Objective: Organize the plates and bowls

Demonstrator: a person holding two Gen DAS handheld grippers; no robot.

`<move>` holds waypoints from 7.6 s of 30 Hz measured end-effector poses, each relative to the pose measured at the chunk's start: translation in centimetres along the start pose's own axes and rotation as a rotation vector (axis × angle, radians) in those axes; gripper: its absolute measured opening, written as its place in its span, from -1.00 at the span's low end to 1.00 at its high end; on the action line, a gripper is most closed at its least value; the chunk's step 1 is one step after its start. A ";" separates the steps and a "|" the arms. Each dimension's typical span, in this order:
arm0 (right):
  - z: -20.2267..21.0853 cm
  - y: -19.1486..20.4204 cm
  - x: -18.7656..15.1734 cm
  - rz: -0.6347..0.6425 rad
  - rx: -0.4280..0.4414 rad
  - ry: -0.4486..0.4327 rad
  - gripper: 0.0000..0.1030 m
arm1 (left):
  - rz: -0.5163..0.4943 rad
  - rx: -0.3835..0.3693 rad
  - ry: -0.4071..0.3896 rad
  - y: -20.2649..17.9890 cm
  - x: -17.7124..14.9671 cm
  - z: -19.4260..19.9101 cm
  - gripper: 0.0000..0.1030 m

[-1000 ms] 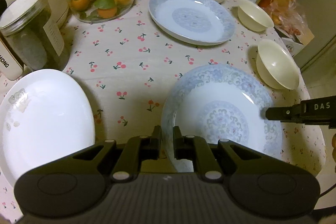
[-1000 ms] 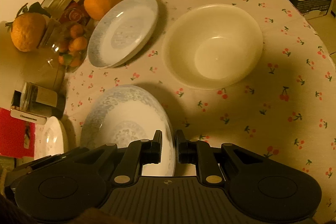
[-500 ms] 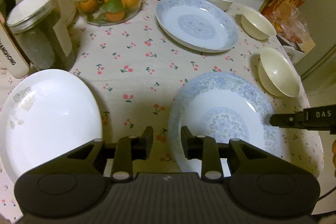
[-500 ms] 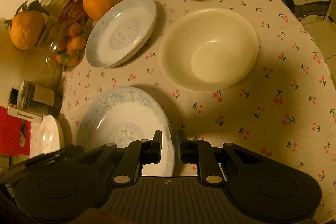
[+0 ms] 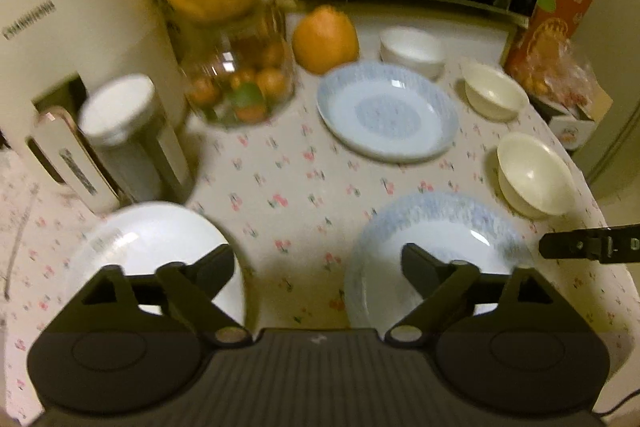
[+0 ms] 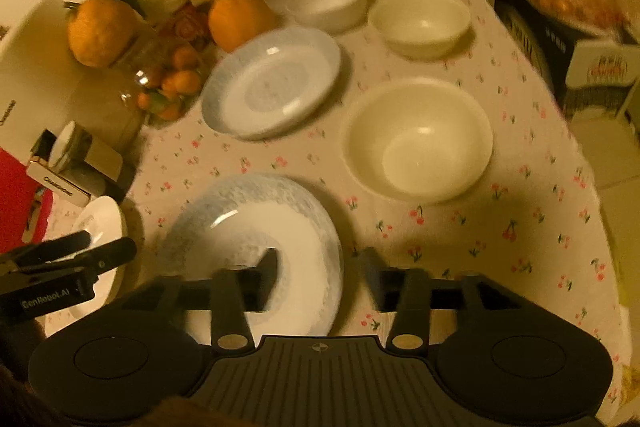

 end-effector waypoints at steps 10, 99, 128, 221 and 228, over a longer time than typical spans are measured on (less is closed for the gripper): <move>1.1 2.3 0.6 0.082 0.019 -0.129 0.76 | -0.090 0.007 -0.135 0.4 1.0 1.4 1.00; -20.5 -3.9 12.4 -0.208 0.067 0.065 -0.39 | 0.155 -0.083 0.061 0.4 6.7 -18.1 -0.57; -18.4 -3.2 12.2 -0.159 0.070 0.010 -0.60 | 0.248 -0.111 -0.002 1.5 5.9 -17.0 -0.72; -2.6 0.4 -1.4 -0.027 0.012 0.057 -0.55 | 0.029 -0.108 0.028 -1.2 -6.1 -1.9 -0.66; -2.5 0.7 -1.3 -0.001 0.006 0.068 -0.54 | -0.019 -0.103 0.021 -1.5 -6.1 -1.8 -0.64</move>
Point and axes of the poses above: each gripper's, at about its wrist camera, not at the fingertips, and z roughly against the way its jaws point, y to its left, x to its top, the point moved 3 cm from there along -z, roughly the way its jaws point, and after that the axes turned 14 degrees about -y, right-handed, at the moved point
